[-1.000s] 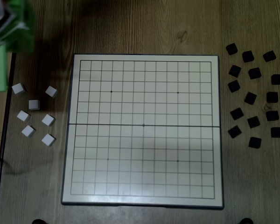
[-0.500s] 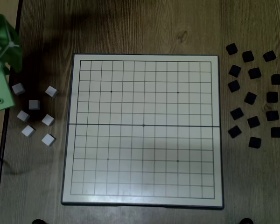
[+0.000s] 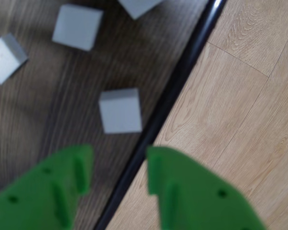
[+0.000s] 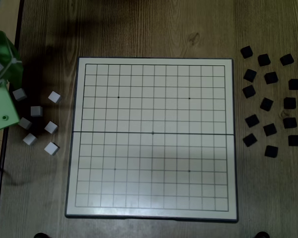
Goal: Grasp a White stone and put it on the board on position (0,0).
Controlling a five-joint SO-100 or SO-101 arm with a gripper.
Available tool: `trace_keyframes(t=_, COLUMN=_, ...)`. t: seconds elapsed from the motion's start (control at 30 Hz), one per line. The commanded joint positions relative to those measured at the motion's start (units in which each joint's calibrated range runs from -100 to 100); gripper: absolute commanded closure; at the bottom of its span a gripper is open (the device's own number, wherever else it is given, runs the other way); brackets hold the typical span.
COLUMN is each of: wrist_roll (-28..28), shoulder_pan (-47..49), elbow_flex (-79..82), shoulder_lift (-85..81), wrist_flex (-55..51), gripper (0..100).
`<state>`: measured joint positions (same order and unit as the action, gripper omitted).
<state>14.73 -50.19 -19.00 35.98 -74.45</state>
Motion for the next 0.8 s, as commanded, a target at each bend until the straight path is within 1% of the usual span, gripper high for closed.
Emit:
trace_keyframes(t=0.0, wrist_roll=0.2, shoulder_pan=0.9, elbow_flex=-0.4, shoulder_lift=-2.0, wrist_flex=1.2, gripper=89)
trace_keyframes(t=0.77, wrist_roll=0.2, shoulder_pan=1.3, elbow_flex=6.0, shoulder_lift=-1.1, wrist_flex=7.4, gripper=87)
